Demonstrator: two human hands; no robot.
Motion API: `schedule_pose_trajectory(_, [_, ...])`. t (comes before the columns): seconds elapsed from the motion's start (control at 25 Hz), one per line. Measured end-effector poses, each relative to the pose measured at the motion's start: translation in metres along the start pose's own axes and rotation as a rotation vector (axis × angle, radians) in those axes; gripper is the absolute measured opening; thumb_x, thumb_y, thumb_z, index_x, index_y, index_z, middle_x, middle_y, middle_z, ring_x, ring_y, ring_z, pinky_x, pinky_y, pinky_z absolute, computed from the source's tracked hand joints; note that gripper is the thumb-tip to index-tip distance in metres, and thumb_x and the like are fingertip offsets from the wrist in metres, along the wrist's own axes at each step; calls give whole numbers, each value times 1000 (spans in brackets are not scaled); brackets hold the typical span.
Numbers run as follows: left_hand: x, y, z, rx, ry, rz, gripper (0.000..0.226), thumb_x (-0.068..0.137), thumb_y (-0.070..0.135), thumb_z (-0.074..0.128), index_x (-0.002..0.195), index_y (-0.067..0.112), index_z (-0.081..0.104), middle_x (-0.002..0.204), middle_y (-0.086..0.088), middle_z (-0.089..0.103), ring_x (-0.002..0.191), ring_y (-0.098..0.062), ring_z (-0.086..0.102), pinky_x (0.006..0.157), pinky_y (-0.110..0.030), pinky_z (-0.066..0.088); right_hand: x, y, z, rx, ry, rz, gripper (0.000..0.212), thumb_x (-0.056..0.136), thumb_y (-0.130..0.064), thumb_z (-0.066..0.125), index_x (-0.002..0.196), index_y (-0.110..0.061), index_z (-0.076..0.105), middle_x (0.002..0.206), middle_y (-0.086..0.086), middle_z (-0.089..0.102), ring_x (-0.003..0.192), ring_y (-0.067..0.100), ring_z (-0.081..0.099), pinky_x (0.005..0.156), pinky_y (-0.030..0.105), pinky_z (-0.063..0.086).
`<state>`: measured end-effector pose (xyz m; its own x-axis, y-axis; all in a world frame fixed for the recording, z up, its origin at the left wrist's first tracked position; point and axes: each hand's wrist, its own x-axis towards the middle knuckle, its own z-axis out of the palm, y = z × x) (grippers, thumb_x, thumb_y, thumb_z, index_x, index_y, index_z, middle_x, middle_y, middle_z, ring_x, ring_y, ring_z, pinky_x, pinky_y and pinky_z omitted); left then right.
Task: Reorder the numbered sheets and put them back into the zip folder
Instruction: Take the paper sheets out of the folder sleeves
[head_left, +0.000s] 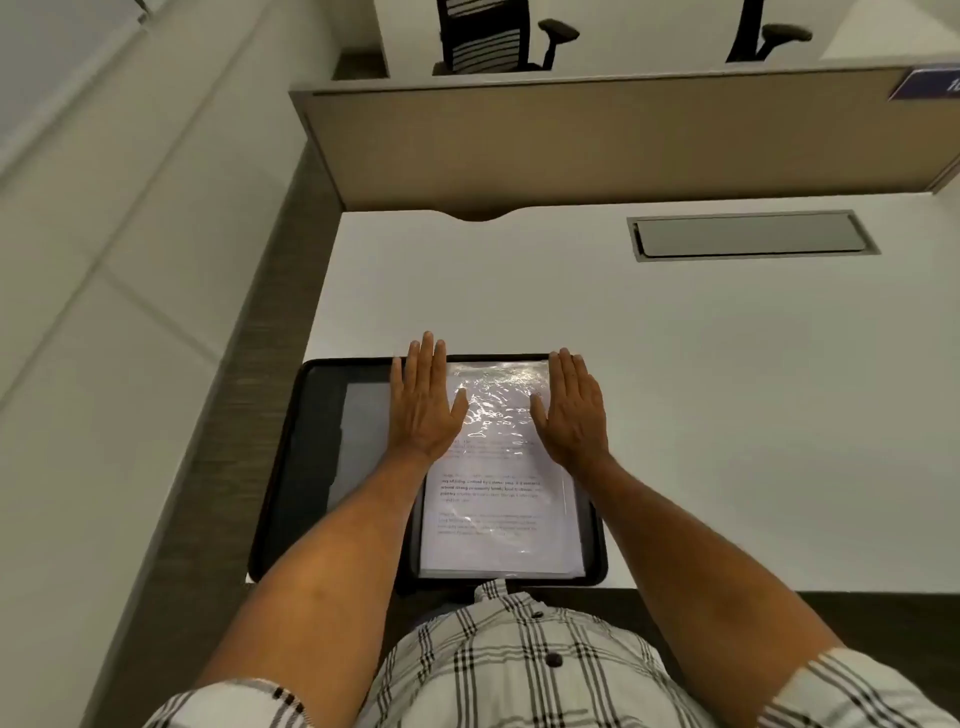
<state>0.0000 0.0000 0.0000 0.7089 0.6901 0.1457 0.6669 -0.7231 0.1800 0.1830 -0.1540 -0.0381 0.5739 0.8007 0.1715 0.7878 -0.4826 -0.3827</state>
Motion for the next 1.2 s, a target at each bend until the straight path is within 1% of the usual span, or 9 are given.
schedule_pose_trajectory(0.08, [-4,-3,8,-51,-74,-27,79,102,49,31,163,11,-1,171,-9,-9,158,-25,-8,128,-51,0,-3,2,7,22,-28,42,73,105,-49,32,164,-6,26,171,14,25,160,30,20,128,46,24])
schedule_pose_trajectory(0.2, [-16,-10,27,-82,-176,-38,81,101,51,30,163,14,-6,171,-6,-12,158,-23,-10,128,-48,-3,-11,6,19,18,-100,94,77,105,-53,29,166,-8,21,173,12,19,161,30,18,128,42,19])
schedule_pose_trajectory(0.32, [-14,-17,40,-109,-270,-66,81,100,52,29,162,16,-9,171,-5,-13,158,-24,-9,127,-46,-5,-6,9,29,22,-170,113,78,104,-55,30,166,-8,22,174,13,18,161,32,16,129,47,22])
schedule_pose_trajectory(0.44, [-9,-24,54,-116,-315,-53,80,103,51,34,162,17,-8,170,-5,-15,158,-24,-10,127,-46,-5,2,12,37,-14,-184,119,77,105,-54,36,165,-8,22,173,14,19,160,33,17,128,47,23])
schedule_pose_trajectory(0.56, [4,-32,62,-144,-317,-34,81,104,49,38,163,18,-7,170,-4,-14,157,-22,-10,128,-46,-3,13,14,41,-51,-192,114,77,106,-56,34,165,-8,22,173,14,20,160,33,17,128,48,24])
schedule_pose_trajectory(0.8, [7,-41,77,-113,-345,34,76,103,57,17,163,18,-5,171,-4,-14,158,-23,-10,127,-49,-4,9,16,52,-130,-163,89,72,108,-54,34,166,-12,22,175,12,12,162,33,9,129,47,18])
schedule_pose_trajectory(0.88, [4,-43,81,-109,-326,42,74,104,56,18,164,19,-3,171,-4,-10,158,-24,-7,127,-49,-3,8,17,53,-139,-149,83,68,108,-53,38,165,-16,29,174,12,16,161,34,13,128,48,19])
schedule_pose_trajectory(1.0, [2,-44,84,-128,-310,51,72,105,54,23,164,19,3,172,-6,-1,158,-24,-1,127,-51,0,6,16,51,-163,-106,64,57,108,-49,44,158,-22,43,169,14,30,155,36,28,122,50,27])
schedule_pose_trajectory(1.2, [5,-45,85,-224,-255,49,67,104,49,37,161,17,23,170,-6,15,157,-25,12,127,-50,3,6,10,45,-123,-6,43,35,105,-40,59,138,-31,66,158,10,46,140,34,42,106,46,36])
